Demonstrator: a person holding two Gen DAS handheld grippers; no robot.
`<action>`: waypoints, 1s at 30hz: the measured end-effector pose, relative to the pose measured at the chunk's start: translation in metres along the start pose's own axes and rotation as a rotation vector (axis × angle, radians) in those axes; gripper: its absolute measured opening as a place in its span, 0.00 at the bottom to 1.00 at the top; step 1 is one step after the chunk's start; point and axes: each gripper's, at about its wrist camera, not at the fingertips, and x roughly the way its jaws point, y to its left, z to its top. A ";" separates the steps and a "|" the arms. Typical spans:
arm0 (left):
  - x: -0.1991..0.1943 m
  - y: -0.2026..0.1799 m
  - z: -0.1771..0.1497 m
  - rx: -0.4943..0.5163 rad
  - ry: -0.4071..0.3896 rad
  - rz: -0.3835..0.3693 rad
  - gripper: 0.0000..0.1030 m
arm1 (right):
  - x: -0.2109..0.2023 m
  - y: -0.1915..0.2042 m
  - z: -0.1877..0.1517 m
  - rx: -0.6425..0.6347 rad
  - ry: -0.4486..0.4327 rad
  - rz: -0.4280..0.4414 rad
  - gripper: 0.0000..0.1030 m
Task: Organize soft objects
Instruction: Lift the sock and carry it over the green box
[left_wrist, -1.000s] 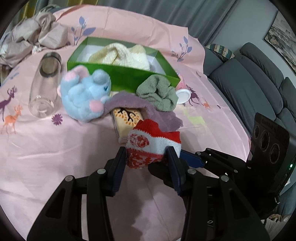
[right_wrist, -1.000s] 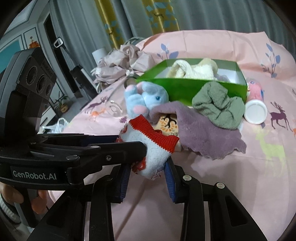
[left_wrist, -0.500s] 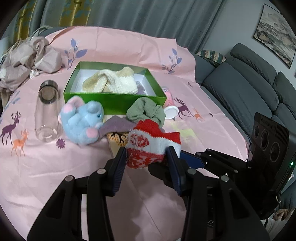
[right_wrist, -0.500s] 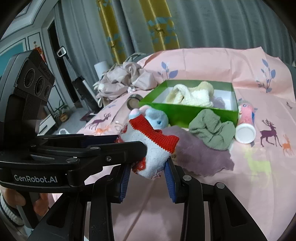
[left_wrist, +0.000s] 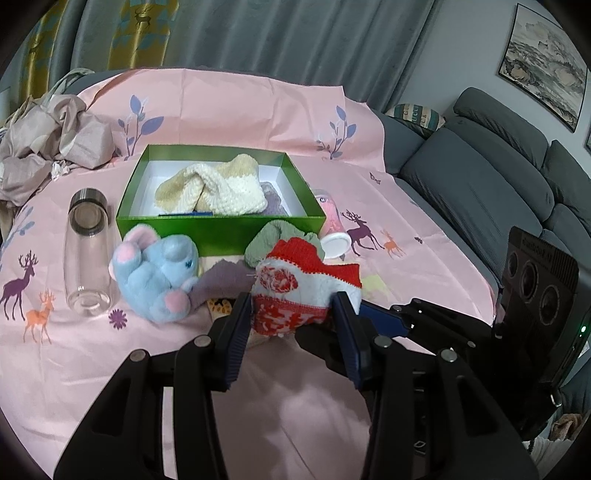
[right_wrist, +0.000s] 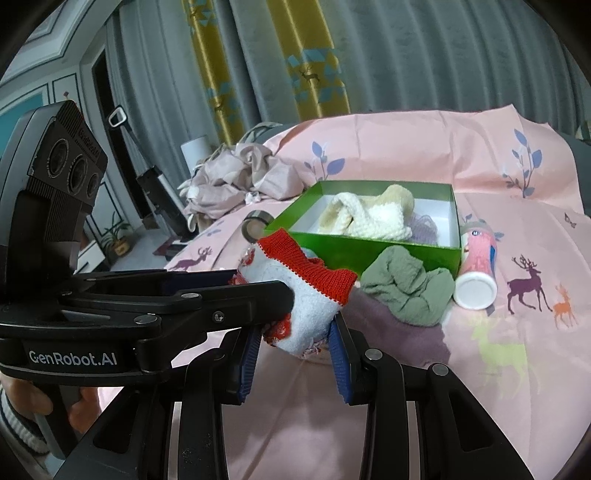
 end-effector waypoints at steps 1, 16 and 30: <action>0.000 0.001 0.002 0.001 -0.002 0.000 0.42 | 0.001 -0.001 0.002 -0.001 -0.003 0.000 0.36; 0.018 0.013 0.055 0.051 -0.048 0.009 0.43 | 0.025 -0.021 0.046 -0.019 -0.069 -0.020 0.36; 0.037 0.029 0.107 0.119 -0.096 0.040 0.43 | 0.052 -0.037 0.093 -0.050 -0.128 -0.035 0.36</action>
